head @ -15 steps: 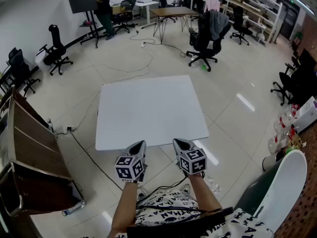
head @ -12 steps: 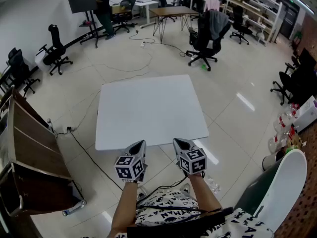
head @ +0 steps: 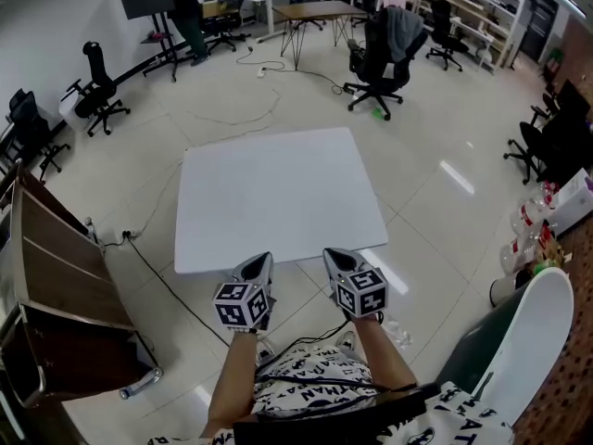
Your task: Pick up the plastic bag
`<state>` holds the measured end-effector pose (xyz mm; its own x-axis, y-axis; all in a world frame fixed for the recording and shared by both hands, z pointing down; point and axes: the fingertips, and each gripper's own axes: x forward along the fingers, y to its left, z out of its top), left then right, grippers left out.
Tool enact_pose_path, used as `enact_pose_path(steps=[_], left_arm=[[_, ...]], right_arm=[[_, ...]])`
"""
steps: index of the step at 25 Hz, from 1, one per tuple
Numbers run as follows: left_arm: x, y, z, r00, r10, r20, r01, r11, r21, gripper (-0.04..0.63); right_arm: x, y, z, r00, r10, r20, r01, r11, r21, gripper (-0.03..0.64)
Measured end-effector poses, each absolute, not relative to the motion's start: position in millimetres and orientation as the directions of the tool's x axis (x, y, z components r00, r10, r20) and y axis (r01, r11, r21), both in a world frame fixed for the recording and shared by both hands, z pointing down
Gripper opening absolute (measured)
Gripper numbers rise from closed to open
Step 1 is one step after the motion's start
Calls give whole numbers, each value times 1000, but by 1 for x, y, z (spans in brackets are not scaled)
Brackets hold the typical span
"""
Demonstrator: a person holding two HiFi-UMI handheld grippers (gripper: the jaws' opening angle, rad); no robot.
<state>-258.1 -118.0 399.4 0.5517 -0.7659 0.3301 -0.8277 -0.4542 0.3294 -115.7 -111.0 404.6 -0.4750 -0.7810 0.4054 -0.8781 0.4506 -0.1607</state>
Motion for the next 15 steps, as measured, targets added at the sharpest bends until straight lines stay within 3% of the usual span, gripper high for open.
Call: enact_pose_path(steps=[12, 14, 15], left_arm=[[-196, -114, 411, 651, -655, 384, -759, -558, 336, 0], [-176, -110, 422, 675, -614, 409, -738, -585, 337, 0], [-164, -108, 429, 686, -590, 425, -725, -600, 338, 0]], right_arm=[[-71, -101, 415, -396, -837, 378, -918, 345, -198, 34], [-57, -96, 428, -384, -837, 391, -922, 319, -221, 120], [-46, -93, 436, -372, -837, 402, -925, 299, -233, 120]])
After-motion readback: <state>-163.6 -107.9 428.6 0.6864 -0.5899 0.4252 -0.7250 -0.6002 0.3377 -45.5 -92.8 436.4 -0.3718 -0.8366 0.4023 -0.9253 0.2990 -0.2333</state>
